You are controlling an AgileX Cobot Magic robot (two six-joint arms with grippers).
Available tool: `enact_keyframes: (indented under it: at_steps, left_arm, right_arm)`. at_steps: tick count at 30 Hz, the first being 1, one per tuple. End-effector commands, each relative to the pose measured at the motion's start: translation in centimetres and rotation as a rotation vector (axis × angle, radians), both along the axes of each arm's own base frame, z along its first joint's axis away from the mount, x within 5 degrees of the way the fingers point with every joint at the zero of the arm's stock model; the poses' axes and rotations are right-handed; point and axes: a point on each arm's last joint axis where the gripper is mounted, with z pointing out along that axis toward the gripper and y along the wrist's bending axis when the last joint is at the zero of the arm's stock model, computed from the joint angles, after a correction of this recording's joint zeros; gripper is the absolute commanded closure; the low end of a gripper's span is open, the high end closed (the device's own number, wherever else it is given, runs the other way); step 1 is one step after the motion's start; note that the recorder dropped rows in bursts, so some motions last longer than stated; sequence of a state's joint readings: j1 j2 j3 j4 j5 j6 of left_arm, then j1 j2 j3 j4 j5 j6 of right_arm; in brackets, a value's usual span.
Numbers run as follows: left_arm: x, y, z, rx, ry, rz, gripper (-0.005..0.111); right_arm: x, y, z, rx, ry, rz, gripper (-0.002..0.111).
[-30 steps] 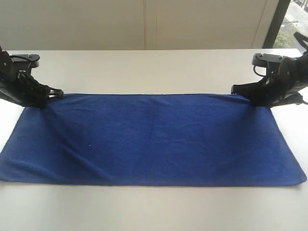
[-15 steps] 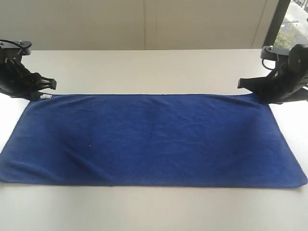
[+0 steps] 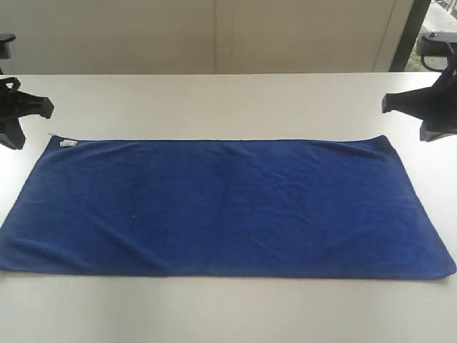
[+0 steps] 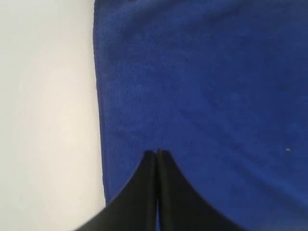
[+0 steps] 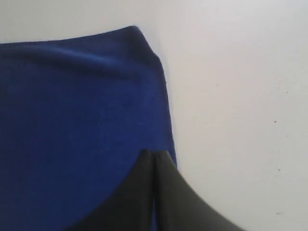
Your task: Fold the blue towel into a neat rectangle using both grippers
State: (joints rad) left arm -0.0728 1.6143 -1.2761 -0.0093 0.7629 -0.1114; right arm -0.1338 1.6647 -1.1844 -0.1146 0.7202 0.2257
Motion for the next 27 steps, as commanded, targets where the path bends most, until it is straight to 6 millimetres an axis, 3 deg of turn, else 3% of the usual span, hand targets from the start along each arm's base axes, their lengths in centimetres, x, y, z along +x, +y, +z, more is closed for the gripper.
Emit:
enact_keyframes:
  at_steps: [1, 7, 14, 15, 19, 22, 27]
  left_arm:
    - [-2.9, 0.2, 3.1, -0.008, 0.001, -0.008, 0.107]
    - [-6.4, 0.4, 6.2, -0.010, -0.094, -0.022, 0.107]
    - [-11.0, 0.8, 7.5, -0.014, -0.238, -0.020, 0.107]
    - [-12.6, 0.9, 7.7, -0.016, -0.276, -0.019, 0.107]
    - [-16.1, 1.2, 7.2, -0.020, -0.343, -0.016, 0.107]
    - [-17.1, 1.2, 6.3, -0.019, -0.335, -0.016, 0.107]
    - [-18.1, 1.3, 3.3, -0.014, -0.248, -0.016, 0.107]
  right_arm:
    - [-3.1, 0.6, 3.3, 0.010, -0.080, 0.039, 0.108]
    - [-8.2, 1.4, 5.1, 0.003, -0.166, 0.053, 0.108]
    - [-13.2, 2.1, 6.3, -0.020, -0.302, 0.057, 0.108]
    - [-14.3, 2.3, 6.4, -0.024, -0.328, 0.057, 0.108]
    - [-16.8, 2.6, 6.0, -0.030, -0.364, 0.058, 0.108]
    - [-17.0, 2.7, 5.3, -0.028, -0.356, 0.058, 0.108]
    - [-17.4, 2.8, 3.8, -0.004, -0.315, 0.049, 0.108]
